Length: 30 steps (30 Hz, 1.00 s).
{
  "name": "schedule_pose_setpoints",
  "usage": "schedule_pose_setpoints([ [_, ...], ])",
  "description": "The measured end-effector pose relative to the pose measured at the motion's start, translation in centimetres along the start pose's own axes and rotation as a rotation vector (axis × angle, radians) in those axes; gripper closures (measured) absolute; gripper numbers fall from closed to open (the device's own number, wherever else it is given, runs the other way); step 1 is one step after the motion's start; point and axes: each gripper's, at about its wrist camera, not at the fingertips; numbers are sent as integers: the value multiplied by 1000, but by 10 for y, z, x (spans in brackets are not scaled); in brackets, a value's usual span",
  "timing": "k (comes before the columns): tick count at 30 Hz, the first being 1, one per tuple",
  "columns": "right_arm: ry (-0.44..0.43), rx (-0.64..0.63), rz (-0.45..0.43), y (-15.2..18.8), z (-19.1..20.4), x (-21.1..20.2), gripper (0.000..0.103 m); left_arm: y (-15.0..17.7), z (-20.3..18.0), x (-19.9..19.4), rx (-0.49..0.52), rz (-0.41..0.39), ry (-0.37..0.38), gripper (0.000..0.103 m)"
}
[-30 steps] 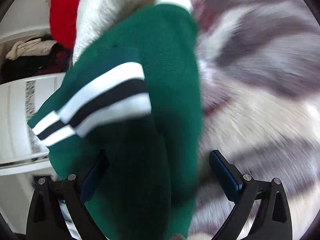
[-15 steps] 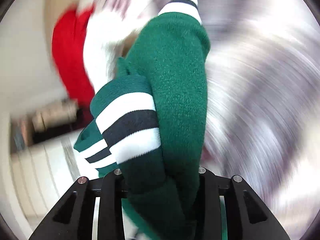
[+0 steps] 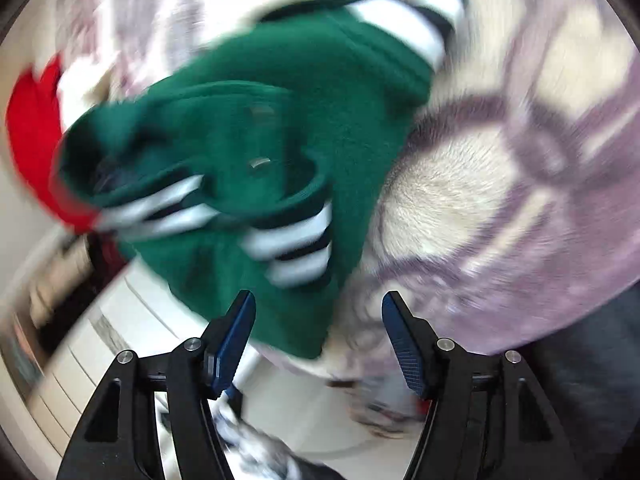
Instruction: Fold large clothes
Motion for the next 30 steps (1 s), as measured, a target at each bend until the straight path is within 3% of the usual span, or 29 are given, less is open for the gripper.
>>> schedule_pose_setpoints([
  [3,73,-198,11,-7,46,-36,30,10,-15,8,28,24,-105,25],
  [5,102,-370,5,-22,92,-34,30,15,-26,25,52,37,-148,25],
  [7,135,-541,22,-46,138,-12,29,19,-40,49,85,55,-168,25],
  [9,158,-616,57,-63,172,23,25,19,-51,66,102,72,-171,25],
  [10,161,-632,125,-77,181,49,21,19,-55,73,106,72,-169,25],
  [12,157,-604,243,-99,193,93,21,19,-62,79,119,81,-170,25],
  [13,149,-597,268,-108,201,104,51,18,-64,79,122,81,-164,25],
  [14,159,-607,263,-109,208,112,90,18,-65,78,124,79,-162,25],
  [15,175,-614,235,-112,218,112,99,18,-65,75,123,71,-156,25],
  [18,184,-697,47,-119,251,92,100,24,-64,76,117,67,-143,25],
  [20,227,-675,59,-130,250,101,100,26,-62,81,107,86,-157,25],
  [23,221,-642,158,-123,236,104,89,31,-57,79,86,104,-147,25],
  [25,201,-637,234,-107,217,102,33,35,-54,76,77,104,-141,25],
  [26,211,-644,265,-93,200,97,21,37,-53,75,74,106,-137,25],
  [27,227,-659,282,-83,193,109,15,39,-52,74,73,108,-139,25],
  [29,268,-681,344,-64,156,115,15,42,-53,71,73,106,-137,25],
  [30,276,-692,326,-58,148,114,27,44,-53,69,74,103,-139,25],
])
Point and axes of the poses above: each gripper's, at about its wrist camera, not at the fingertips, and x roughly the way its jaws point, z to its left, y to its underside, and after that the axes turned 14 degrees about -y, right-handed
